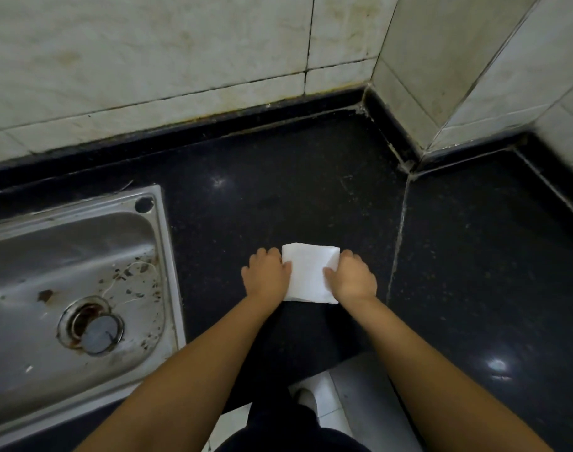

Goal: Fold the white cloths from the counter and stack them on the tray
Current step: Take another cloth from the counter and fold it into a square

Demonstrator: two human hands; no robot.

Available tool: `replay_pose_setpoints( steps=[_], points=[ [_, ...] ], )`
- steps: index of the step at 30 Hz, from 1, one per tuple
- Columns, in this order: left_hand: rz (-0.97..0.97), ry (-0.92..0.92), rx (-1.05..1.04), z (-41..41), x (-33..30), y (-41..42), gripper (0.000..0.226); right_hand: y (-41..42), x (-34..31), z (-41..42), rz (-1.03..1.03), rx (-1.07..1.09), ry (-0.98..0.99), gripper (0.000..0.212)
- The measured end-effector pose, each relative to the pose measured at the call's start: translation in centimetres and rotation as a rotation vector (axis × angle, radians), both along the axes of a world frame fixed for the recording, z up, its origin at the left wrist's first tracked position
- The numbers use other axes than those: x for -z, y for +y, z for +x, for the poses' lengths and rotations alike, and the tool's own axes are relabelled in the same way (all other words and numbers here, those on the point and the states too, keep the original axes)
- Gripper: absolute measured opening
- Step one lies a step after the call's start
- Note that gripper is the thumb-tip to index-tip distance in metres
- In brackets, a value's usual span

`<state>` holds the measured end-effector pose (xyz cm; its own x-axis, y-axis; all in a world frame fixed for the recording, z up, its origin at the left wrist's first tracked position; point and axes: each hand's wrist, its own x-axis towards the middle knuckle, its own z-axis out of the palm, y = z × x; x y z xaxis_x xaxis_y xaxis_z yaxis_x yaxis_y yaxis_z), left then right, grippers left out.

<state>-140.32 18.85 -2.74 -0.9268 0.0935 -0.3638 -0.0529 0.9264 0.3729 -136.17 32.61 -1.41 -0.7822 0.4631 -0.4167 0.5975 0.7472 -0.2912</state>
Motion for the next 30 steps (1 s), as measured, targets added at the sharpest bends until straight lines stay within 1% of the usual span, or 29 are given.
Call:
replay_pose_setpoints(
  steps=[2, 3, 4, 5, 7, 9, 10, 13, 15, 17, 20, 24, 27, 30],
  points=[
    [0.139, -0.019, -0.096, 0.0, -0.2, -0.6, 0.016, -0.4, 0.0, 0.1, 0.034, -0.019, 0.021, 0.032],
    [0.233, -0.043, -0.152, 0.1, -0.3, -0.9, 0.014, -0.5, -0.1, 0.2, 0.015, -0.016, 0.035, 0.029],
    [0.342, -0.065, -0.211, 0.4, -0.6, -1.1, 0.013, -0.5, -0.2, 0.3, -0.052, 0.013, 0.06, 0.026],
    [0.457, -0.085, -0.27, 0.7, -1.0, -1.3, 0.014, -0.4, -0.5, 0.5, -0.169, 0.07, 0.097, 0.024],
    [0.664, -0.117, -0.373, 1.4, -2.0, -1.8, 0.014, 0.0, -1.3, 0.9, -0.496, 0.232, 0.182, 0.023],
    [0.809, -0.15, -0.423, 2.2, -3.3, -2.2, 0.014, 0.6, -2.3, 1.6, -0.793, 0.357, 0.242, 0.026],
    [0.859, -0.16, -0.425, 2.7, -3.9, -2.3, 0.013, 1.0, -2.9, 2.1, -0.915, 0.386, 0.254, 0.026],
    [0.942, -0.151, -0.391, 4.2, -5.5, -2.7, 0.012, 2.0, -4.8, 3.7, -1.168, 0.402, 0.22, 0.028],
    [0.966, -0.148, -0.347, 5.4, -6.7, -2.9, 0.009, 2.4, -5.9, 5.0, -1.261, 0.403, 0.183, 0.03],
    [0.986, -0.16, -0.285, 6.8, -7.8, -3.4, 0.01, 2.4, -6.8, 6.5, -1.31, 0.421, 0.196, 0.028],
    [1.04, -0.198, -0.225, 9.0, -9.5, -4.0, 0.018, 2.0, -8.2, 9.4, -1.332, 0.433, 0.298, 0.026],
    [1.035, -0.278, -0.099, 12.1, -11.6, -3.9, 0.026, 1.3, -9.9, 14.8, -1.228, 0.41, 0.511, 0.033],
    [1.049, -0.356, 0.023, 15.3, -12.4, -3.7, 0.028, 0.3, -10.7, 19.9, -1.178, 0.469, 0.694, 0.036],
    [1.021, -0.441, 0.139, 19.2, -12.3, -4.1, 0.027, -1.4, -10.9, 26.6, -1.184, 0.565, 0.81, 0.036]
  ],
)
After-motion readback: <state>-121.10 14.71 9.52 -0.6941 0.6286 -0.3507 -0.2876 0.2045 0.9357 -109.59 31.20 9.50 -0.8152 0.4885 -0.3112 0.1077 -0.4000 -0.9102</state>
